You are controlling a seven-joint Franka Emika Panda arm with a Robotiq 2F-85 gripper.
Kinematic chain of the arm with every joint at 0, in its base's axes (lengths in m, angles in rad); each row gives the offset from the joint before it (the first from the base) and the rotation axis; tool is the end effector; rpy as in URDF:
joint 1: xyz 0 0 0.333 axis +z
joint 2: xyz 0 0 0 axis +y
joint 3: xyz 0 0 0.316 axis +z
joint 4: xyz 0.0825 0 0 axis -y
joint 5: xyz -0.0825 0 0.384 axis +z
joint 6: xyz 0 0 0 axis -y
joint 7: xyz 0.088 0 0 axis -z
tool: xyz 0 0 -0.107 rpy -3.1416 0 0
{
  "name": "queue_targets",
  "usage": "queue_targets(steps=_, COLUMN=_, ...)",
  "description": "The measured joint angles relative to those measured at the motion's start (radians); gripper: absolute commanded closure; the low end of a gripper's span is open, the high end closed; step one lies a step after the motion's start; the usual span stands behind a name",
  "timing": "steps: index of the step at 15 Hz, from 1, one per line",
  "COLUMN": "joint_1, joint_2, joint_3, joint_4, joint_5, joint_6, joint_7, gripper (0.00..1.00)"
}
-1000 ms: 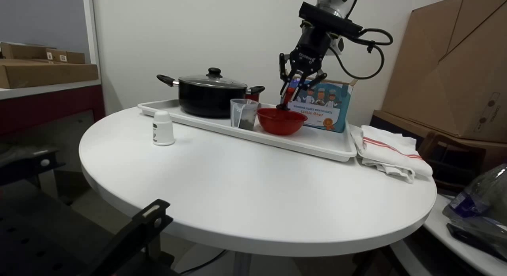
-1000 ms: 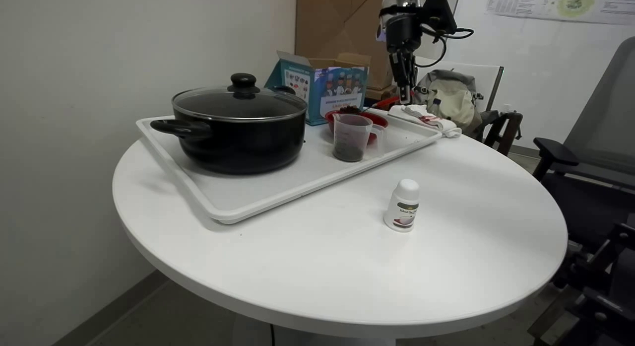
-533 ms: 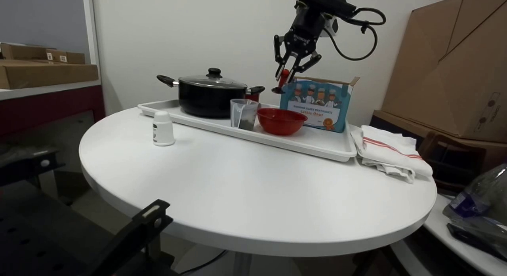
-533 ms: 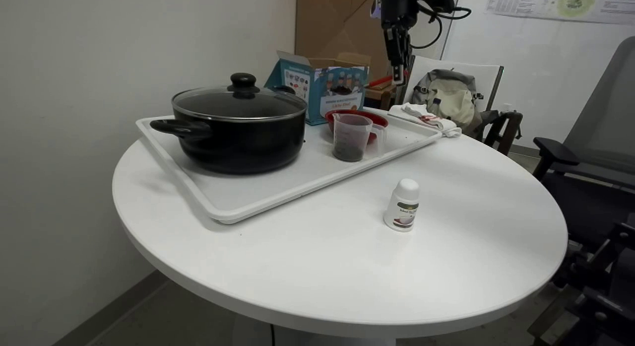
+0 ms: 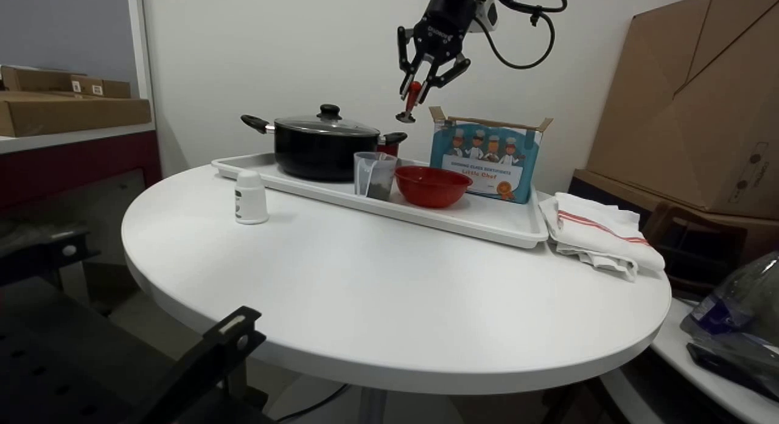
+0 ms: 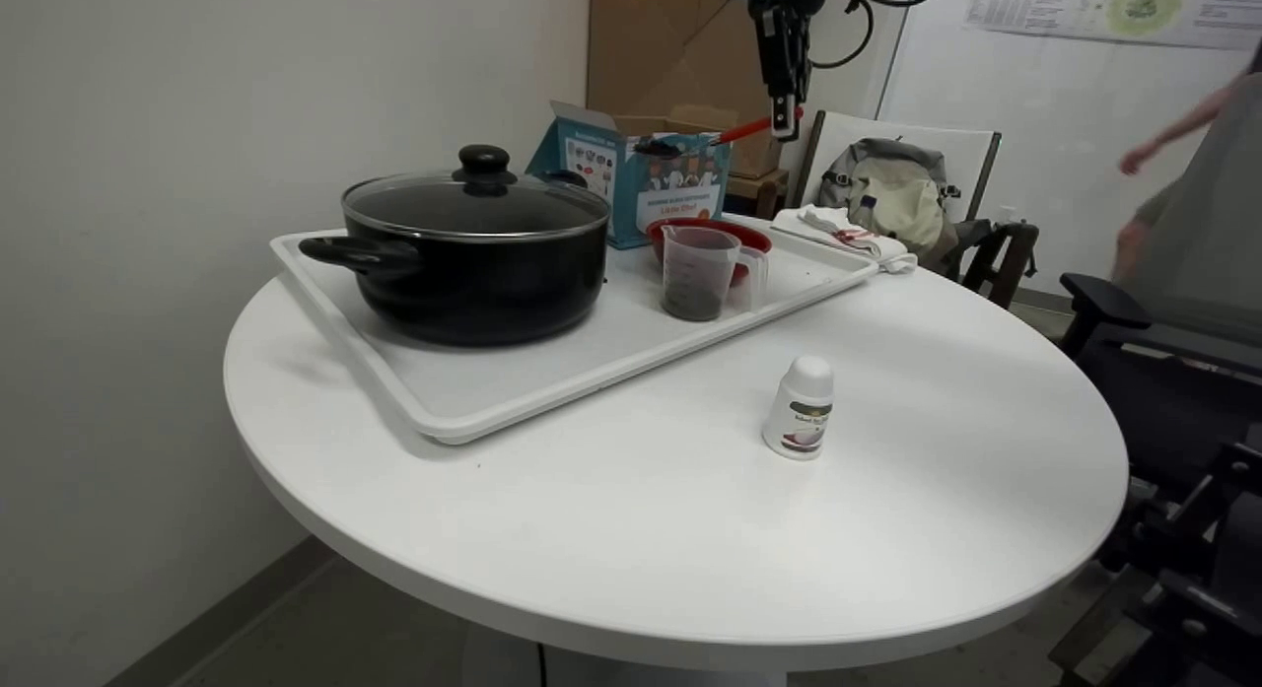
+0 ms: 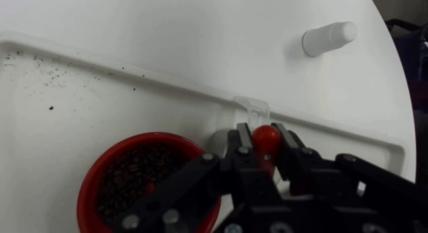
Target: Use the spoon to scoop some of the contents of the red bowl and put them in the colourless container
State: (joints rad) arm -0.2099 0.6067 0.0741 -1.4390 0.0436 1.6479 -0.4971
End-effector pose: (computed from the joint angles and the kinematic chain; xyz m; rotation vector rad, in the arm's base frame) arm 0.6603 -0.0938 0.3118 -2.8493 -0.4957 0.5125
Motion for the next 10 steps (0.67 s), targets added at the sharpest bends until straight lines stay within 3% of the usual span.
queue_targets(steps=10, joint_1=0.029, joint_2=-0.152, joint_3=-0.001, joint_4=-0.246, joint_5=-0.001, joint_6=0.078, joint_7=-0.002, gripper=0.89)
